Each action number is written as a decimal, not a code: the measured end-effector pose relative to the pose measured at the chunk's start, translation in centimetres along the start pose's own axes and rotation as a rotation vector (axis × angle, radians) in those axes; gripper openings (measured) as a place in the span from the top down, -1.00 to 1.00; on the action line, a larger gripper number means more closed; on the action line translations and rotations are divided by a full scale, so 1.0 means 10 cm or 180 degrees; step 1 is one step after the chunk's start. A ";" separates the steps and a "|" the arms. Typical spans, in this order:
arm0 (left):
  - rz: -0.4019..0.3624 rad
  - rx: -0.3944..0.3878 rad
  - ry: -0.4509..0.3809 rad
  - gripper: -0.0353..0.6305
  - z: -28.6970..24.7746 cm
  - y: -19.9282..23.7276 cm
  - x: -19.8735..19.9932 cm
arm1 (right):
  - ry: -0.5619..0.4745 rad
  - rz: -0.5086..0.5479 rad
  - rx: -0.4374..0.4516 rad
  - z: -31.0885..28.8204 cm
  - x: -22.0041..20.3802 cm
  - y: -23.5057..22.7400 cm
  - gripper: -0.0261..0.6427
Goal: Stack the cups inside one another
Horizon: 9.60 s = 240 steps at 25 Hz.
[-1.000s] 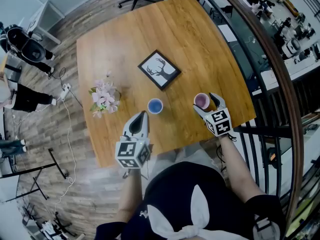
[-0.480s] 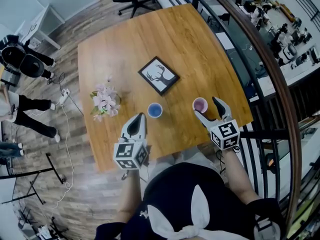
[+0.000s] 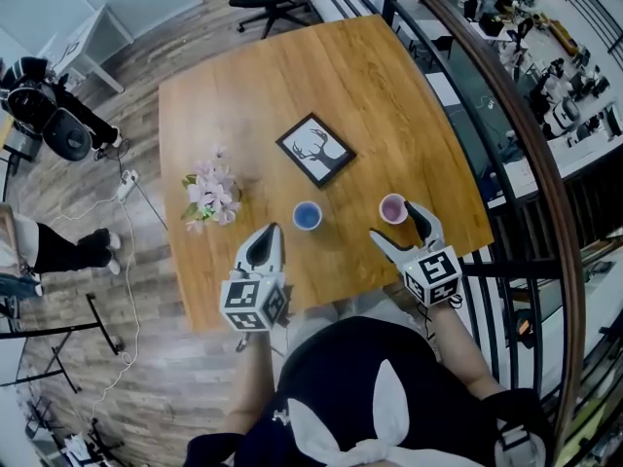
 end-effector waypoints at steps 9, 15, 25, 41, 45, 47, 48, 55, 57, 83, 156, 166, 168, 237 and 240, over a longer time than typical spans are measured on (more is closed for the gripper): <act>0.0069 0.0221 -0.0052 0.85 0.22 0.16 -0.02 | 0.0069 0.0183 0.0397 -0.35 0.10 0.38 -0.24; 0.0120 0.0442 -0.0053 0.85 0.42 0.33 -0.10 | 0.0095 0.0286 0.0691 -0.68 0.14 0.66 -0.30; 0.0188 0.0755 -0.0023 0.85 0.72 0.56 -0.19 | 0.0331 0.0428 0.1053 -1.18 0.05 1.08 -0.47; 0.0368 0.1152 -0.0050 0.85 0.98 0.87 -0.31 | 0.0821 0.0646 0.1206 -1.79 -0.56 1.25 -0.48; 0.0388 0.1216 -0.0044 0.85 1.02 0.92 -0.33 | 0.0919 0.0670 0.1223 -1.91 -0.68 1.24 -0.48; 0.0393 0.1229 -0.0022 0.85 1.02 0.94 -0.33 | 0.0969 0.0685 0.1228 -1.96 -0.73 1.23 -0.48; 0.0396 0.1236 -0.0017 0.85 1.02 0.95 -0.33 | 0.1005 0.0695 0.1235 -1.98 -0.77 1.23 -0.48; 0.0465 0.1315 -0.0128 0.85 0.99 1.02 -0.30 | 0.1149 0.0738 0.1305 -2.08 -0.94 1.23 -0.48; 0.0476 0.1334 -0.0129 0.85 1.00 1.03 -0.32 | 0.1164 0.0746 0.1330 -2.10 -0.95 1.23 -0.48; 0.0511 0.1415 -0.0136 0.85 1.18 1.01 -0.41 | 0.1038 0.0664 0.1425 -2.04 -0.71 1.28 -0.17; 0.0172 -0.0087 0.0118 0.85 -0.02 0.09 -0.26 | -0.0101 0.0472 0.0495 -0.54 0.66 0.67 -0.17; 0.0048 -0.0414 0.0237 0.85 -0.30 -0.19 -0.22 | -0.0094 0.0311 0.0090 -0.27 0.57 0.25 -0.17; 0.0049 -0.0466 0.0249 0.85 -0.35 -0.26 -0.19 | -0.0088 0.0283 0.0016 -0.22 0.55 0.17 -0.17; 0.0227 -0.0241 0.0290 0.85 -0.42 -0.31 -0.26 | 0.0974 -0.0226 -0.0141 -0.63 -0.98 -0.71 -0.18; 0.0232 -0.0239 0.0290 0.85 -0.41 -0.30 -0.26 | 0.0993 -0.0216 -0.0154 -0.65 -1.00 -0.71 -0.18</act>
Point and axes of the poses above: the fingertips, and each gripper's own axes: z backward along the fingers, y to its left, x out of its top, the point moved 2 cm from there along z, backward along the fingers, and after that the axes turned 2 degrees about -z, right-handed, at the moved point
